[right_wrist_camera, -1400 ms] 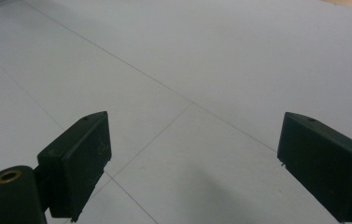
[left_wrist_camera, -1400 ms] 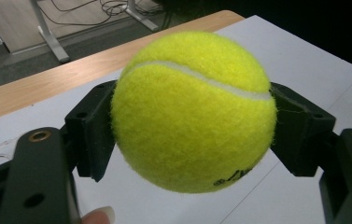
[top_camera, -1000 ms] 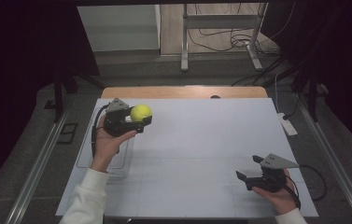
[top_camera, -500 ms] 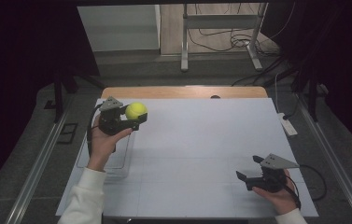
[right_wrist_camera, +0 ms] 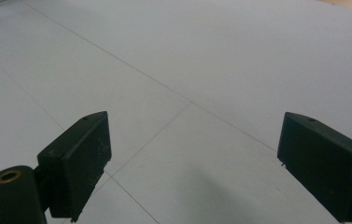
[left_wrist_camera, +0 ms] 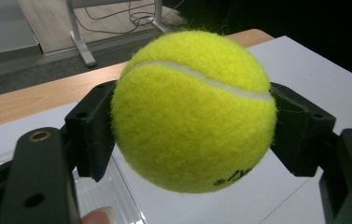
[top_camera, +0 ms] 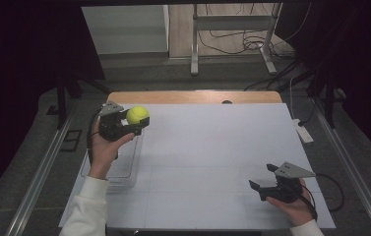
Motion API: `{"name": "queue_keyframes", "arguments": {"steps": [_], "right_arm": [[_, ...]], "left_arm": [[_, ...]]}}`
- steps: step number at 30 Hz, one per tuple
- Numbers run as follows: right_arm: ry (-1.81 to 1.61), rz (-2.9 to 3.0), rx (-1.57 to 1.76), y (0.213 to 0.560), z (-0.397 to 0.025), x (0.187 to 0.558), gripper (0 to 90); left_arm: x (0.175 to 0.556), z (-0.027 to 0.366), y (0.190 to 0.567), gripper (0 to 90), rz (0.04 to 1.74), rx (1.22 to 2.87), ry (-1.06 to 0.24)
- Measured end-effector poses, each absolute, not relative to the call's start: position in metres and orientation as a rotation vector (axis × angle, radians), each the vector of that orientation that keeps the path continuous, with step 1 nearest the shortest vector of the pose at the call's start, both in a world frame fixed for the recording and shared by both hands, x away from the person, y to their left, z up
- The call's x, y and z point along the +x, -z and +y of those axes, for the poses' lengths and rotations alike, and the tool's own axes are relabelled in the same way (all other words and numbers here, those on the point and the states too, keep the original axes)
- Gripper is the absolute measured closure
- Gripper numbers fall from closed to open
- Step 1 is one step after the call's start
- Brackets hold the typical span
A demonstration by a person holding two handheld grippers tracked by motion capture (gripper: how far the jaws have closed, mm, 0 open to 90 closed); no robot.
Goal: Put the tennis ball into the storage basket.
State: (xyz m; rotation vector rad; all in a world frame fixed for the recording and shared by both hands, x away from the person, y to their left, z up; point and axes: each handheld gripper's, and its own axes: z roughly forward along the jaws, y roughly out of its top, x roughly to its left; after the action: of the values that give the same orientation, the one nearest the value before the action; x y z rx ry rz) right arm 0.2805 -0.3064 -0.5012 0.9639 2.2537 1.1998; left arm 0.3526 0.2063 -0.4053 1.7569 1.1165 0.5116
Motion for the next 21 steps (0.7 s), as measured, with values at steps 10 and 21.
{"name": "queue_keyframes", "arguments": {"steps": [10, 21], "right_arm": [[-1.207, 2.249, 0.966, 0.501, -0.307, 0.280, 10.2], [-1.207, 2.249, 0.967, 0.501, -0.307, 0.281, 10.2]], "left_arm": [[0.353, 0.213, 0.405, 26.2, 1.131, 1.741, -0.520], [0.353, 0.222, 0.406, 26.2, 1.154, 1.714, -0.531]]}}
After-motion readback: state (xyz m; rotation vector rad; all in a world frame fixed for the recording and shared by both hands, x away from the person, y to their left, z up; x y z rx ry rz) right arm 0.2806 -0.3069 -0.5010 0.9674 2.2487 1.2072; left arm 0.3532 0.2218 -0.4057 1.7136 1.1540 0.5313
